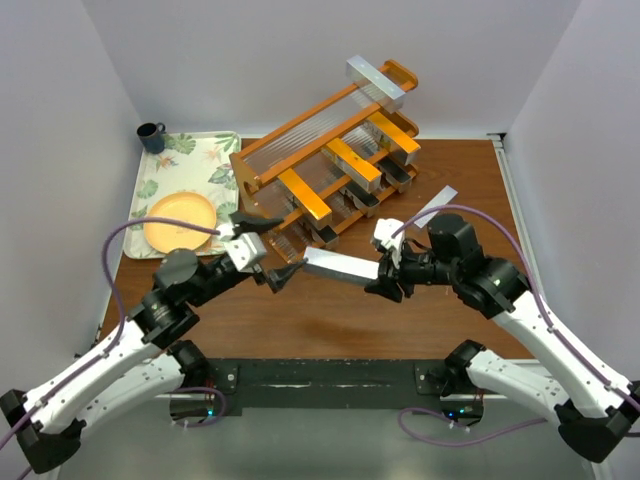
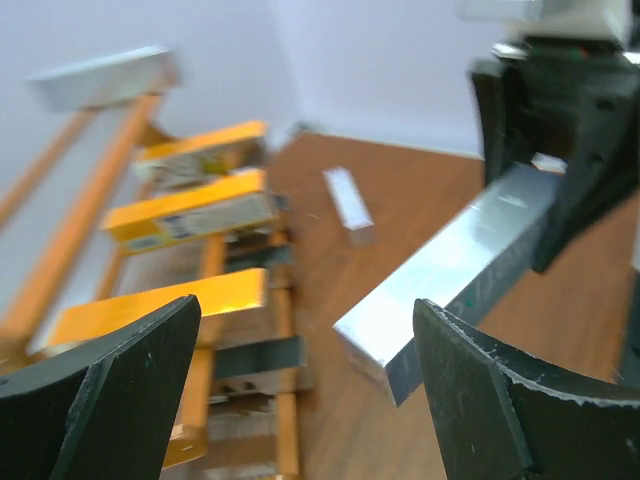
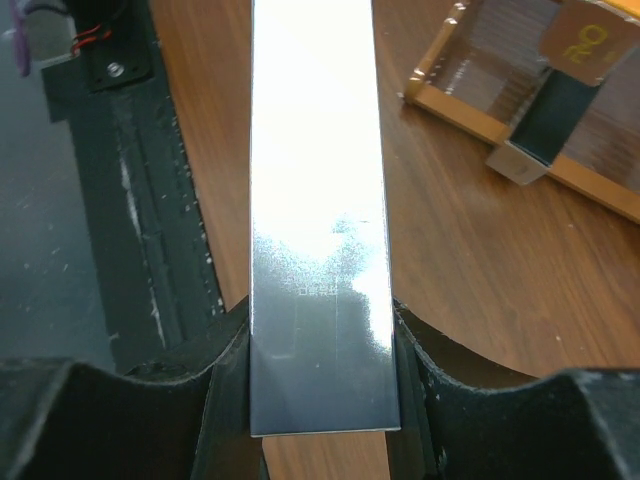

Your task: Place and organize the toothpastes onto the shelf

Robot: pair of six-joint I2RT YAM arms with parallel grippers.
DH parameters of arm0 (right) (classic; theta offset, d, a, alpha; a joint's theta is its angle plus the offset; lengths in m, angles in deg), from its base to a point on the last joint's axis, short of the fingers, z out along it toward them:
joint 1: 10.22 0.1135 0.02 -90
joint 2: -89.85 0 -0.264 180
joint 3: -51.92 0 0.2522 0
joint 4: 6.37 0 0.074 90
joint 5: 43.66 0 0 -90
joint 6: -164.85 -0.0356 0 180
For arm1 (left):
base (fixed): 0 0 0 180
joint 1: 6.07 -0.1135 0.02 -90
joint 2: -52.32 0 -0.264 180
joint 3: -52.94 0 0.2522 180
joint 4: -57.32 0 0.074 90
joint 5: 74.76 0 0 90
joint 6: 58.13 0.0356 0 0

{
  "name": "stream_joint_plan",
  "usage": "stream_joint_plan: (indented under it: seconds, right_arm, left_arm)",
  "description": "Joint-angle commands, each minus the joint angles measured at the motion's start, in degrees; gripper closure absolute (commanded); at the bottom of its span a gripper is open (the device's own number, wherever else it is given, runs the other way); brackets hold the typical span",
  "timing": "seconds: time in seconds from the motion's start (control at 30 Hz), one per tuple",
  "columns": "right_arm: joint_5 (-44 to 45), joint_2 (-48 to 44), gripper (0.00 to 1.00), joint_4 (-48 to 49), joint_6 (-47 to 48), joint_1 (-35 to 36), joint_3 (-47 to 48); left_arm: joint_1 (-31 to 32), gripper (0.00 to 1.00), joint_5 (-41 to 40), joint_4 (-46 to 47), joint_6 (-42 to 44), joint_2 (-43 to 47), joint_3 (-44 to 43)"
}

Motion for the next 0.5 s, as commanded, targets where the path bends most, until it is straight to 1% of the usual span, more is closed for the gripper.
stream_joint_plan:
  seconds: [0.0, 0.03, 0.07, 0.13, 0.17, 0.2, 0.27, 0.3, 0.37, 0.43, 0.47]
  right_arm:
    - [8.2, 2.6, 1.00, 9.4, -4.6, 0.3, 6.7]
    - [10.3, 3.3, 1.00, 10.3, -5.2, 0.3, 8.3]
    - [13.8, 4.0, 1.00, 11.6, -6.3, 0.3, 9.3]
    - [17.8, 6.7, 1.00, 12.5, -7.0, 0.2, 12.2]
    - [19.6, 7.6, 1.00, 13.6, -7.8, 0.1, 13.2]
    - [23.4, 8.6, 1.00, 14.3, -8.2, 0.2, 14.2]
    - [26.6, 12.0, 1.00, 15.0, -8.3, 0.2, 17.8]
    - [28.9, 13.6, 1.00, 15.1, -8.3, 0.2, 19.4]
    - [29.6, 17.8, 1.00, 15.4, -7.2, 0.1, 24.0]
    - [32.0, 20.3, 1.00, 15.9, -6.4, -0.1, 28.4]
    - [32.5, 23.3, 1.00, 16.2, -5.5, -0.2, 29.9]
  left_arm:
    - [-0.4, 0.08, -20.1, 9.5, -2.7, 5.2, 3.0]
    - [-0.4, 0.08, -23.0, 10.8, -2.8, 7.1, 3.5]
    - [-0.5, 0.08, -28.4, 11.3, -2.8, 8.1, 4.5]
    - [-0.4, 0.07, -33.7, 12.2, -3.1, 10.3, 5.3]
    - [-0.5, 0.05, -38.2, 12.5, -3.1, 10.8, 5.7]
    - [-0.4, 0.04, -40.4, 12.6, -3.4, 11.3, 5.9]
    - [-0.5, 0.02, -45.8, 12.4, -3.5, 11.7, 5.7]
    - [-0.7, 0.02, -47.6, 12.0, -3.9, 11.6, 5.5]
    - [-1.2, 0.01, -51.8, 11.2, -4.2, 11.2, 4.9]
    - [-1.7, 0.00, -53.7, 10.3, -4.8, 10.6, 4.6]
    - [-2.4, 0.00, -54.5, 10.1, -5.0, 10.6, 4.5]
